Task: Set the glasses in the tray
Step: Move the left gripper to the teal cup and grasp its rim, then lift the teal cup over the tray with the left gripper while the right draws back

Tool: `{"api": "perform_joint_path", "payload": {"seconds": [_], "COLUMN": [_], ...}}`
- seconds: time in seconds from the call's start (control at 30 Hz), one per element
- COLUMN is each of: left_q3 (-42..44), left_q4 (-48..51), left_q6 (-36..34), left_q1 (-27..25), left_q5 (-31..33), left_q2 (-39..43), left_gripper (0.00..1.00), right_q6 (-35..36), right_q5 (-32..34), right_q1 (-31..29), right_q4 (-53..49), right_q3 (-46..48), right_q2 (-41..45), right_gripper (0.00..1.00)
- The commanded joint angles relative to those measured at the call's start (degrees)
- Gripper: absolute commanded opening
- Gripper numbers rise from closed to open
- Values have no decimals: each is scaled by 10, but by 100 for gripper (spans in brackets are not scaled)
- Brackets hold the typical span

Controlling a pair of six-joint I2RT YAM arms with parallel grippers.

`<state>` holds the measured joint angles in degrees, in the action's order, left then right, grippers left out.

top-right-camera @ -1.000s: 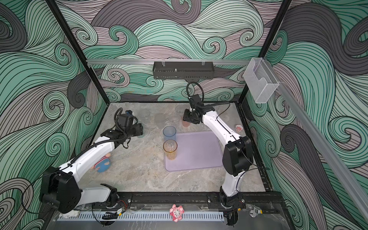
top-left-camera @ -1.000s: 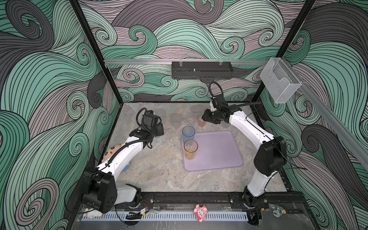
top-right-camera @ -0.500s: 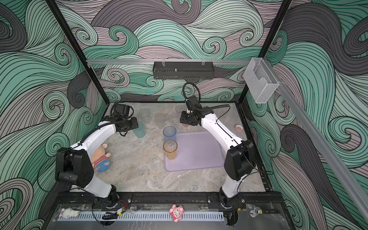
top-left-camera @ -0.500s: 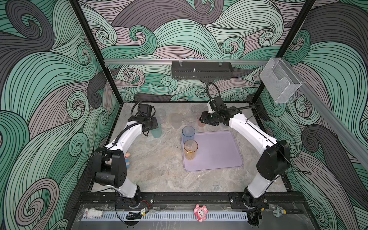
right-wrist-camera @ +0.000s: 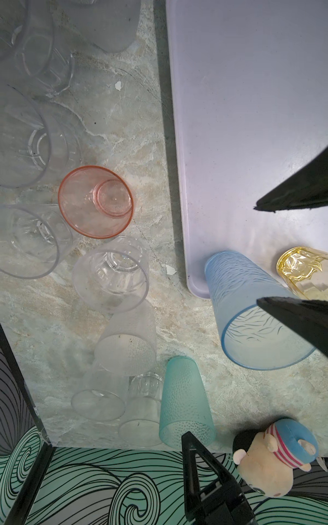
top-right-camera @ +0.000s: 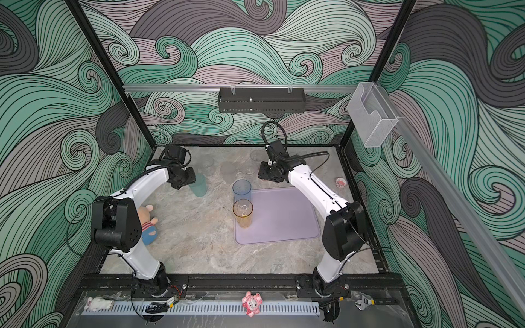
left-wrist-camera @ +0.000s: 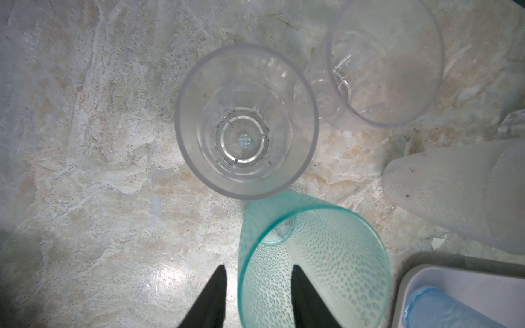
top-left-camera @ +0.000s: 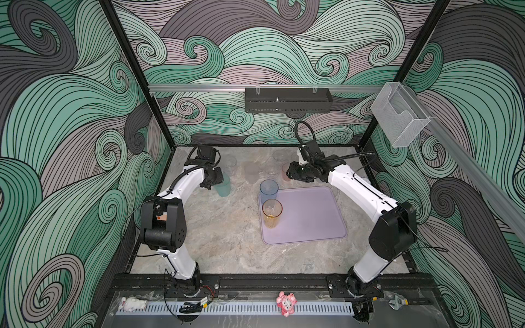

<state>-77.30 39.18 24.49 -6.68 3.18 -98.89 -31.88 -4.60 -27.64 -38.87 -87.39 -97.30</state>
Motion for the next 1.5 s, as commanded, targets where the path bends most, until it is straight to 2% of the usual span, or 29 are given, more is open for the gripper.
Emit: {"api": "perform_joint_path", "payload": {"seconds": [0.0, 0.27, 0.6, 0.8, 1.03, 1.47], "left_q3": [-10, 2, 0, 7, 23, 52], "left_q4": [20, 12, 6, 6, -8, -17], "left_q6": [-5, -6, -2, -2, 2, 20], "left_q1": [2, 2, 2, 2, 0, -33], "left_q5": [7, -13, -57, -76, -103, -103], "left_q2": [-4, -4, 29, 58, 92, 149], "left_gripper": [37, 19, 4, 0, 0, 0], "right_q6": [5, 0, -11, -20, -21, -18], "right_q5": [3, 1, 2, 4, 10, 18], "right_q1": [0, -2, -6, -10, -14, -18], "right_q4": [8, 6, 2, 5, 3, -12], "right_q3": [3, 7, 10, 27, 52, 77], "right_q2": [12, 17, 25, 38, 60, 95], "right_gripper": [50, 49, 49, 49, 49, 50]}}
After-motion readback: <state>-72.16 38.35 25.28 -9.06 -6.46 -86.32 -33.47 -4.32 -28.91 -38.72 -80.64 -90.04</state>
